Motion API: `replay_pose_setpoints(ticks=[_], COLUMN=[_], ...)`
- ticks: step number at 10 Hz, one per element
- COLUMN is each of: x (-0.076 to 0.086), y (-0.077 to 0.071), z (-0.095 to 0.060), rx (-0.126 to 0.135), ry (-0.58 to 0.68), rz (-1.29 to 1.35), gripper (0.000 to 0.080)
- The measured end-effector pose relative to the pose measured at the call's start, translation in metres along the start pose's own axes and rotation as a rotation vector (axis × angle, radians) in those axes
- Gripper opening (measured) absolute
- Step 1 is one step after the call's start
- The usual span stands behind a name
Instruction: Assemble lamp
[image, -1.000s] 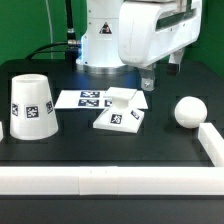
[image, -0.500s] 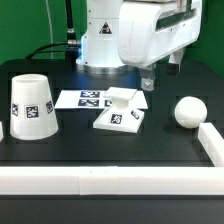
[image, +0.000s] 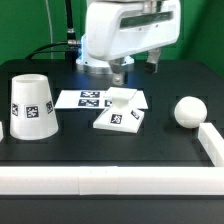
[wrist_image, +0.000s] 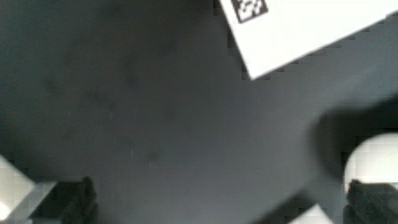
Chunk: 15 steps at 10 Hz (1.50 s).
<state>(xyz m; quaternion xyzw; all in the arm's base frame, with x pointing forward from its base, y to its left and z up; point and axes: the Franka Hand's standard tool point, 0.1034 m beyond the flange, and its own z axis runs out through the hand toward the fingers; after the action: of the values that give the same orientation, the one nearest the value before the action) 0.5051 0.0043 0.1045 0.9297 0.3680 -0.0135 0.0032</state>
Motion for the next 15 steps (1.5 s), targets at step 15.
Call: replay_pose_setpoints(ticks=[15], x=[-0.022], y=[-0.016], z=[0.018], rx=[0.055], ry=[-0.027], rz=[0.957], gripper=[0.07])
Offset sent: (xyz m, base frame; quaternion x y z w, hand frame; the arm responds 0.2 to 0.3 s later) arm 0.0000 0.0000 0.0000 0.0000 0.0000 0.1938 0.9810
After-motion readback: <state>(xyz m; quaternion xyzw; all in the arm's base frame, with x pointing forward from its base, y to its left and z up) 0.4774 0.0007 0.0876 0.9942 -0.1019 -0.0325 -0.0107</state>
